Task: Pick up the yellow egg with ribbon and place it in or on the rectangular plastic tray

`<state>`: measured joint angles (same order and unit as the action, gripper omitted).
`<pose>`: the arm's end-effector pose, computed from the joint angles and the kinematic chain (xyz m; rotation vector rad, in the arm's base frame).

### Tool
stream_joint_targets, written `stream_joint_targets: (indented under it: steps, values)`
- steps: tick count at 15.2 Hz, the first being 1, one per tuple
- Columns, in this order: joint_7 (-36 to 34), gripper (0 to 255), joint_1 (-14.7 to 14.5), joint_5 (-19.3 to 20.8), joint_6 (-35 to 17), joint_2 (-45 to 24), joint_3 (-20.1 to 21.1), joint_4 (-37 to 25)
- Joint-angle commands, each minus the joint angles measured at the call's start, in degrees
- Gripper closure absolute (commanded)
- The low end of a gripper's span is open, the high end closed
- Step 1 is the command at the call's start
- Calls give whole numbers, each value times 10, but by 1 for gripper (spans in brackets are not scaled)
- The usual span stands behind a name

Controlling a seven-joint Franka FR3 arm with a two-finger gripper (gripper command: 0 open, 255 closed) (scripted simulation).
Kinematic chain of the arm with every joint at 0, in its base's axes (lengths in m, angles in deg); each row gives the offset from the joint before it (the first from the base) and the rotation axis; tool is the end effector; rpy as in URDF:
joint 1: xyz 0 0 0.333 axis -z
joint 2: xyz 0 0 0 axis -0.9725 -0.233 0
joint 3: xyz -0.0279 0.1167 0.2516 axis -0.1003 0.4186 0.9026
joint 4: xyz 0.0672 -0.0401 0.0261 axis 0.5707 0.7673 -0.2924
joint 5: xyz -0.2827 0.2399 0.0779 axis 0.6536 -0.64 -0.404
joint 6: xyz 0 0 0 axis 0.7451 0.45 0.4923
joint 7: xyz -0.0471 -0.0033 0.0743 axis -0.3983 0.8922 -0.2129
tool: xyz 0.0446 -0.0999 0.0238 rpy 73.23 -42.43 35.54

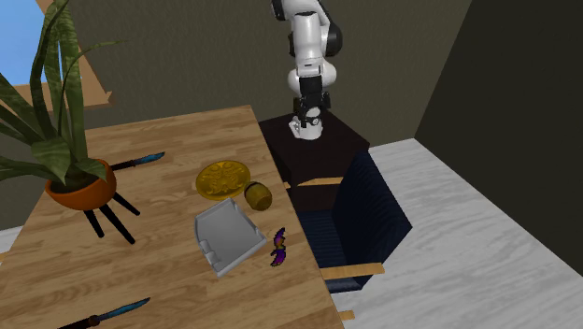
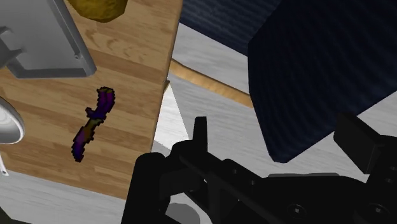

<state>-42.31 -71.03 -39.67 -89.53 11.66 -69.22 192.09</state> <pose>0.3417 -0.2219 0.4637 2.9918 0.2792 0.5247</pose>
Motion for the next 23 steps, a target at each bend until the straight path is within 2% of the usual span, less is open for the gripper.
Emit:
stream_joint_targets:
  steps: [1, 6, 8, 10, 12, 13, 14, 15, 16, 17, 18, 19, 20, 23]
  values:
    - [31, 0, -8, -6, -37, -32, -37, -6]
    - [124, 0, -52, -55, -115, -114, -142, -34]
    - [172, 0, -85, -92, -141, -151, -193, -51]
    - [229, 0, -130, -144, -163, -190, -255, -72]
    - [301, 0, -193, -218, -177, -236, -331, -98]
    - [346, 0, -233, -269, -180, -263, -377, -114]
    - [402, 0, -285, -337, -176, -299, -436, -132]
    - [492, 0, -355, -456, -151, -368, -518, -157]
    - [597, 0, -323, -611, -88, -477, -512, -189]
    - [646, 0, -281, -686, -45, -540, -491, -214]
    - [647, 0, -182, -676, -59, -529, -394, -230]
    - [670, 0, -145, -711, -40, -560, -370, -252]
    - [684, 0, -119, -732, -28, -581, -354, -268]
    - [698, 0, -102, -760, -29, -606, -332, -277]
